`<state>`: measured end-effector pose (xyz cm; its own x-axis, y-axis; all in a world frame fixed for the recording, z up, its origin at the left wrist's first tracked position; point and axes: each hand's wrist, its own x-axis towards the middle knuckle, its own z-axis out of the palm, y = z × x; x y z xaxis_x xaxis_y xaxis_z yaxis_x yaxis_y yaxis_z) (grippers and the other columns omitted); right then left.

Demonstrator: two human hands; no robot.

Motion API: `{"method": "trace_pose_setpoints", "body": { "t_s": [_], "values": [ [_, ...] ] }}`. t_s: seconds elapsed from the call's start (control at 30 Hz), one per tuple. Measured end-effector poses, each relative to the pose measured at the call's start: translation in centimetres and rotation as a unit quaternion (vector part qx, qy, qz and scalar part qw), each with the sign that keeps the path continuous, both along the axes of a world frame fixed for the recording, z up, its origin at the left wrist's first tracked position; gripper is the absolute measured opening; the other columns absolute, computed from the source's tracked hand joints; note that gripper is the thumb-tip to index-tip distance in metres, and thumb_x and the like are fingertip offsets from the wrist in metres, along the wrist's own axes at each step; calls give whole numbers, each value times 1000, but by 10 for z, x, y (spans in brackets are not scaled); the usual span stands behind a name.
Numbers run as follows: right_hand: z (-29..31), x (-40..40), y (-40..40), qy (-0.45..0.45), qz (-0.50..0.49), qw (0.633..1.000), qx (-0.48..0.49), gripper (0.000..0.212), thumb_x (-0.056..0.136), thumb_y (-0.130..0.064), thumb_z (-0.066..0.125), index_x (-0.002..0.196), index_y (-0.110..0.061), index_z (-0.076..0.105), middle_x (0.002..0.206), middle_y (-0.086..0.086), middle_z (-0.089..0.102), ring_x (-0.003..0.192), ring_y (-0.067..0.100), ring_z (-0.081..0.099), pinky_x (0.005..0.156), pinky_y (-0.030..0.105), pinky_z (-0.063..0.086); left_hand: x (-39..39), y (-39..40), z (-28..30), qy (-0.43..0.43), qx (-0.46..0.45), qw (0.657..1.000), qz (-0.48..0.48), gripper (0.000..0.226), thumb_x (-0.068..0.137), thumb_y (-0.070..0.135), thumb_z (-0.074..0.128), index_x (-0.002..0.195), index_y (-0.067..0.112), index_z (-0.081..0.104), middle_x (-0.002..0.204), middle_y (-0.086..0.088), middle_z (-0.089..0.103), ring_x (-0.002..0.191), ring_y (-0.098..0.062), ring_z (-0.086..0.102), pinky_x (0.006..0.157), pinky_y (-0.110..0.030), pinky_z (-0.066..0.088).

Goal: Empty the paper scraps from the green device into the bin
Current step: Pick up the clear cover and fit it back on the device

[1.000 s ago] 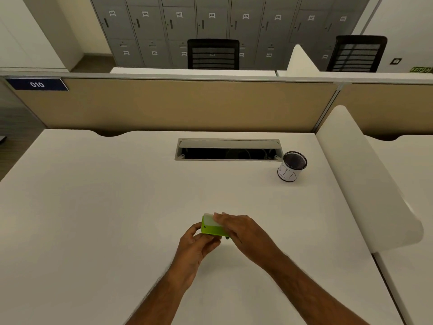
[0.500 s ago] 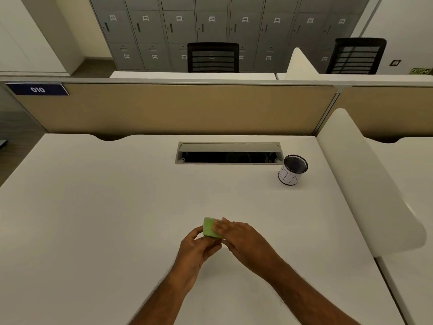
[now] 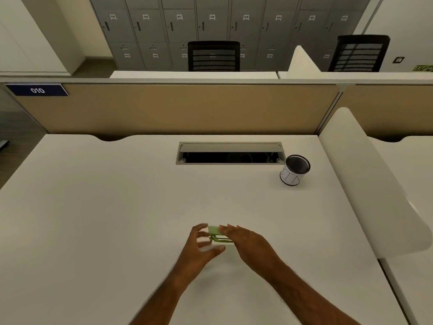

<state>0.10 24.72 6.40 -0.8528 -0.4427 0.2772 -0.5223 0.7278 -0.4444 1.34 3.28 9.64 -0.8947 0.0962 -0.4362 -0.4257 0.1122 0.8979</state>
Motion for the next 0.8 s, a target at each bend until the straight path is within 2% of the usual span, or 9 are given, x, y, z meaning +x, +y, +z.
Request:
{"method": "trace_pose_setpoints", "body": {
  "t_s": [0.07,0.13,0.27,0.4,0.5,0.6,0.67,0.73,0.8],
  "values": [
    [4,-2,0,-57,-28,998,-11,52,96,-8,56,142,-30,62,143,-14,62,129,3,60,115,11,31,-3,-3,-8,67,-25,997,-40,72,82,20,91,142,37,54,140,20,56,130,-3,58,94,-19,58],
    [7,-4,1,-125,-30,992,-19,49,100,-12,54,143,-34,60,144,-16,62,130,0,58,114,11,35,-7,-7,-14,116,-46,990,-65,58,85,16,88,133,36,64,134,25,60,132,-2,57,103,-21,56],
    [11,-8,3,-192,-26,981,-30,45,103,-15,49,142,-35,62,140,-16,65,126,0,60,106,6,37,-19,-12,-20,164,-92,978,-91,36,85,17,88,116,26,73,121,10,71,120,-13,67,102,-22,55],
    [18,-17,9,-269,-50,957,-94,31,104,-23,55,130,-30,70,122,-17,74,109,-1,66,97,18,49,-22,-10,-28,117,-66,987,-85,30,88,16,85,115,23,74,118,0,74,113,-14,72,100,-24,57],
    [16,-21,15,-324,-99,922,-190,21,100,-27,64,120,-28,72,109,-15,75,100,-1,69,92,19,52,-24,-7,-36,66,-40,995,-67,24,91,18,83,112,25,73,111,-1,80,106,-13,76,94,-29,60],
    [4,-19,19,-370,-143,880,-260,38,89,-24,79,123,-25,64,114,-5,70,103,0,68,93,25,57,-26,-2,-45,23,-23,999,-27,20,94,16,80,111,22,72,97,-1,81,93,-15,76,84,-26,59],
    [-7,-17,19,-395,-165,863,-269,53,82,-18,86,127,-21,59,116,-2,67,103,0,66,88,22,57,-27,2,-49,-9,-10,1000,-2,17,97,13,76,113,17,72,94,-8,80,90,-18,75,83,-30,59],
    [-18,-16,17,-415,-185,850,-265,61,77,-14,89,129,-17,57,116,2,67,101,6,68,84,19,56,-27,5,-54,-35,-1,999,11,14,98,12,74,112,14,72,100,-24,79,91,-24,75,86,-38,60],
    [-28,-16,14,-423,-204,842,-264,61,76,-10,89,127,-13,57,116,6,68,100,11,69,82,19,56,-27,7,-60,-45,-8,999,24,12,98,13,75,109,12,73,106,-30,78,94,-36,77,89,-46,61]
  ]
}}
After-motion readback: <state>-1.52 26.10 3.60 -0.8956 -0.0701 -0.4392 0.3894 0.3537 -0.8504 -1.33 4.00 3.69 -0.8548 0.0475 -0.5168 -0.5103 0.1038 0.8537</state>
